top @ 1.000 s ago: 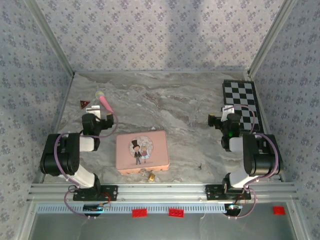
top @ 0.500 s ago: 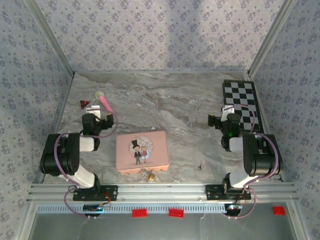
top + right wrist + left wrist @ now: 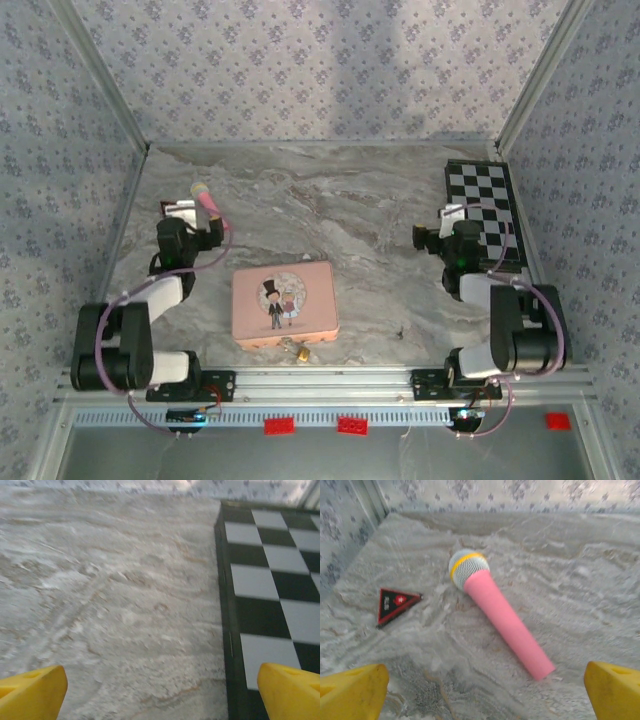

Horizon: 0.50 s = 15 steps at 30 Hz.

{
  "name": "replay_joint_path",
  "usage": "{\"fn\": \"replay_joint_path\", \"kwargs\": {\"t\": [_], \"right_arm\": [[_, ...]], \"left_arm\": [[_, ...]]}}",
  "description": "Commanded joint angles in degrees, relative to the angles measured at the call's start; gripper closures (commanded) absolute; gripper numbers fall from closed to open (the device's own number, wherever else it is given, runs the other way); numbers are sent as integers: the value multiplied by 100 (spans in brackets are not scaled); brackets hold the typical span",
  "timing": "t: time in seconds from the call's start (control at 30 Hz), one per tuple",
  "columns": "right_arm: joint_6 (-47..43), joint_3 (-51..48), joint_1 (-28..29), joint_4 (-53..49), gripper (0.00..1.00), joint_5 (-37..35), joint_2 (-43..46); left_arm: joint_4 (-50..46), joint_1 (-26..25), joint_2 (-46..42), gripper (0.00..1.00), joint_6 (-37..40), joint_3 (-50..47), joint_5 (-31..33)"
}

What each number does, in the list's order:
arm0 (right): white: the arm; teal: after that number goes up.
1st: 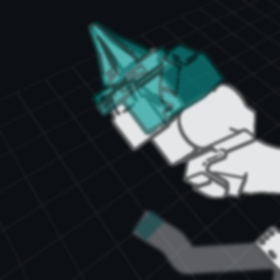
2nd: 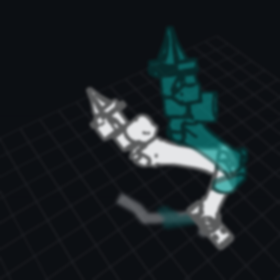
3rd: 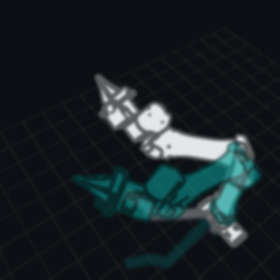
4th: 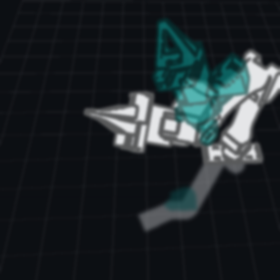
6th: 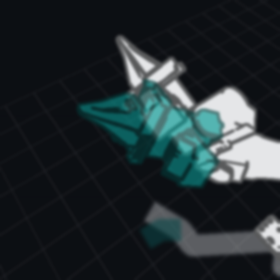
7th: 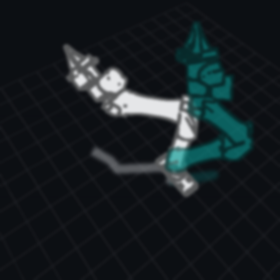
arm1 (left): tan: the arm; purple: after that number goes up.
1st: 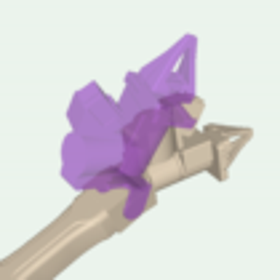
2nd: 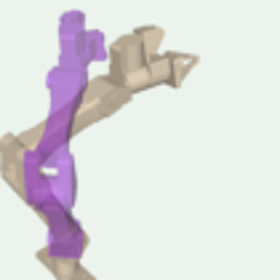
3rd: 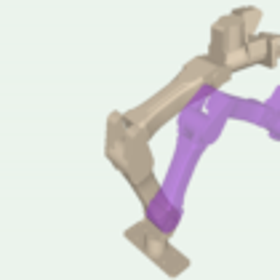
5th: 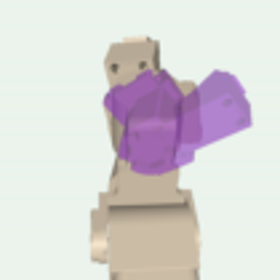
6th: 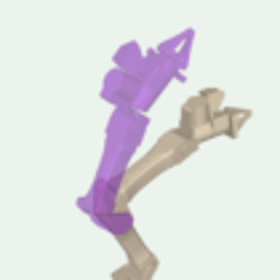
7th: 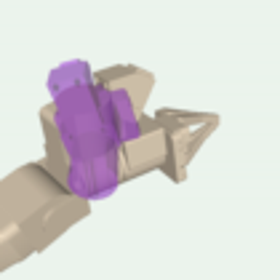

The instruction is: Unlock the padlock with the key

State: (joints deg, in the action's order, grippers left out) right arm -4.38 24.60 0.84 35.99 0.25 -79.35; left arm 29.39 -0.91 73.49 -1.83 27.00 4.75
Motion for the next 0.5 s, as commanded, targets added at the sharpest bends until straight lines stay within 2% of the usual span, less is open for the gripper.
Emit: {"fn": "replay_joint_path", "kwargs": {"t": [0.0, 0.07, 0.27, 0.37, 0.43, 0.47], "right_arm": [[-187, 338, 157, -927, 1, 11, 686], [79, 558, 193, -1473, 1, 155, 1115], [1713, 1706, 379, -3415, 1, 968, 2076], [2321, 2190, 401, -4114, 1, 1373, 2323], [3241, 2256, 365, -4557, 1, 1001, 2496], [4022, 2255, 313, -5067, 1, 619, 2598]], "left_arm": [[-1251, -118, -655, 0, -205, 402, 187], [-1887, -115, -1019, 0, -492, 651, 151], [-3736, -122, -1999, 0, -1379, 1514, -392], [-4490, -118, -2509, 0, -2234, 1809, -129], [-5188, -119, -2794, 0, -3086, 1939, 460], [-5578, -118, -2947, 0, -3561, 1968, 771]]}}
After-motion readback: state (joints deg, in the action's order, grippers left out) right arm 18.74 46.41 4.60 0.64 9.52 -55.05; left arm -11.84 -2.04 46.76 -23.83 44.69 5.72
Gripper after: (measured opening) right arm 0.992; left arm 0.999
